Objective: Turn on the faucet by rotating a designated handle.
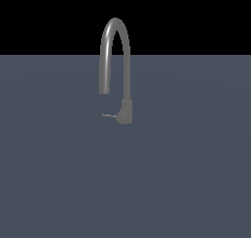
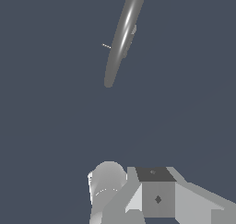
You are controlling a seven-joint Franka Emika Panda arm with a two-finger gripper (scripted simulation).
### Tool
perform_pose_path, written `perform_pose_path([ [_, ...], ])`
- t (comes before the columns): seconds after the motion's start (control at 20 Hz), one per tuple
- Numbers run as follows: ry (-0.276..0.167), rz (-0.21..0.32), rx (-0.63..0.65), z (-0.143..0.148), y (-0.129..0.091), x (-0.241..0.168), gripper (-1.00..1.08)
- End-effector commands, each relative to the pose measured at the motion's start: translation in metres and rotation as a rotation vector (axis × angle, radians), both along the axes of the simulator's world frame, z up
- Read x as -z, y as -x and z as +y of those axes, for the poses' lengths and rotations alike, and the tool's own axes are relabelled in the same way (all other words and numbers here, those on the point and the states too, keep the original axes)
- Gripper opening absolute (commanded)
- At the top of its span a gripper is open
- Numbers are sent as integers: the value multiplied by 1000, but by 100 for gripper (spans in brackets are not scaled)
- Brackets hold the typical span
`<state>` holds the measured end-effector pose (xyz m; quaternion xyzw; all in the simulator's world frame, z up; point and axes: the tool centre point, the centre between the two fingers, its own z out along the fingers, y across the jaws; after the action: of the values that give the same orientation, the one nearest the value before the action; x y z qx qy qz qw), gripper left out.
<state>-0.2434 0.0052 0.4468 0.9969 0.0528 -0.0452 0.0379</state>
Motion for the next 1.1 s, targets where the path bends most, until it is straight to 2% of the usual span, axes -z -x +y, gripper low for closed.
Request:
perform_pose_path([
  [0.0,43,5,-49,4,-8,6,-100],
  [0.25,160,18,-181,14,-29,22,-100],
  [0.6,356,40,-403,32,-60,53,-100],
  [1.05,577,63,-654,53,-89,93,-100],
])
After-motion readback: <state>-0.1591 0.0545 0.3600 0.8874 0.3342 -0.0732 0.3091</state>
